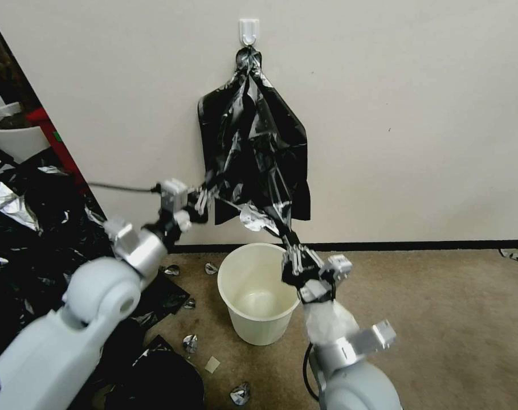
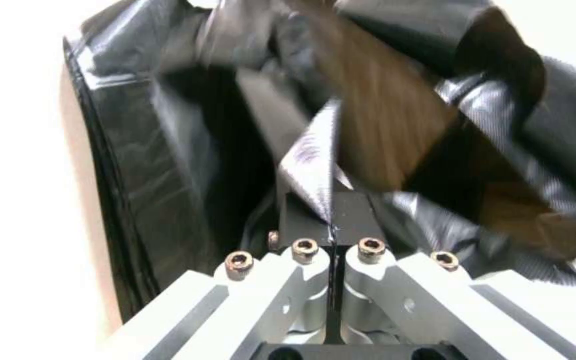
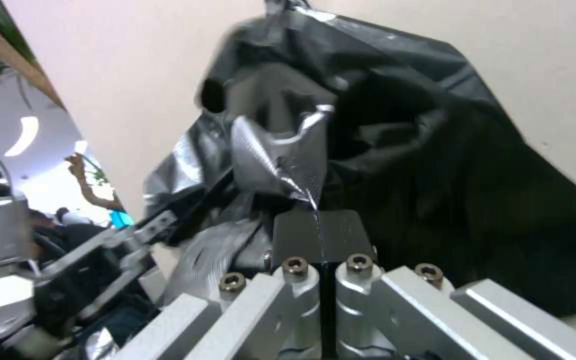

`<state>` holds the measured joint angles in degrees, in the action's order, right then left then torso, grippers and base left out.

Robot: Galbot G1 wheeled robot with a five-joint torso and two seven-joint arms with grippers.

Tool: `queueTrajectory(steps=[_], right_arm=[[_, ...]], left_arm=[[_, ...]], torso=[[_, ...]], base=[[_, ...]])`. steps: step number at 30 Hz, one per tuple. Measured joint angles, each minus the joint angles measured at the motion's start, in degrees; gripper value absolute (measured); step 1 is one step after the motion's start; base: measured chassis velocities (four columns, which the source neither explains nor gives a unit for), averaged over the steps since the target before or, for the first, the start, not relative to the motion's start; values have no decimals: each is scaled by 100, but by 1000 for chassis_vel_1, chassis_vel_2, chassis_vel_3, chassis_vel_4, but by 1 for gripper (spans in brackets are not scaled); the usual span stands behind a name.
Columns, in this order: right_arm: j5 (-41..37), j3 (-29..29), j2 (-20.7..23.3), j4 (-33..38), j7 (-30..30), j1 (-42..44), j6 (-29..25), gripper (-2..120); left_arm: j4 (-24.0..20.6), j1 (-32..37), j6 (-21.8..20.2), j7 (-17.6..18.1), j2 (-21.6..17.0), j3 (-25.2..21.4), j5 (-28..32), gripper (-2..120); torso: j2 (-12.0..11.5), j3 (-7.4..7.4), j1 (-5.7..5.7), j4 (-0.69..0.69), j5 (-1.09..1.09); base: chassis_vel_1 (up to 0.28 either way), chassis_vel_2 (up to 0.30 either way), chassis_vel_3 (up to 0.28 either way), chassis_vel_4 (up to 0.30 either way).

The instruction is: Place a trash bag onto the trash bin.

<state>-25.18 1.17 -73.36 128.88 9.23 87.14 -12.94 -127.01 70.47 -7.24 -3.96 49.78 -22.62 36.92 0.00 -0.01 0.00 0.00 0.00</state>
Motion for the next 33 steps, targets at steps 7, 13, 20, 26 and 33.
queueTrajectory(steps=[7,13,20,26,33], right_arm=[[10,-29,-23,46,228,80,-59,0],[-54,76,-179,-251,227,-295,-9,0],[-128,271,-259,-665,-22,-708,84,0],[-196,449,-282,-855,-276,-1281,183,0],[-236,508,-264,-1087,-344,-1446,163,0]], left_arm=[[-111,310,252,-14,187,-84,-298,0],[182,83,431,-47,277,126,-447,0],[654,-169,638,-201,441,387,-698,0],[877,-494,732,-221,607,414,-757,0],[1163,-567,980,-366,676,458,-1248,0]], torso=[[0,0,0,0,1],[0,0,0,-1,0],[0,1,0,-1,0],[0,1,0,0,0],[0,1,0,-1,1]], base=[[0,0,0,0],[0,0,0,0],[0,0,0,0],[0,0,0,0],[0,0,0,0]])
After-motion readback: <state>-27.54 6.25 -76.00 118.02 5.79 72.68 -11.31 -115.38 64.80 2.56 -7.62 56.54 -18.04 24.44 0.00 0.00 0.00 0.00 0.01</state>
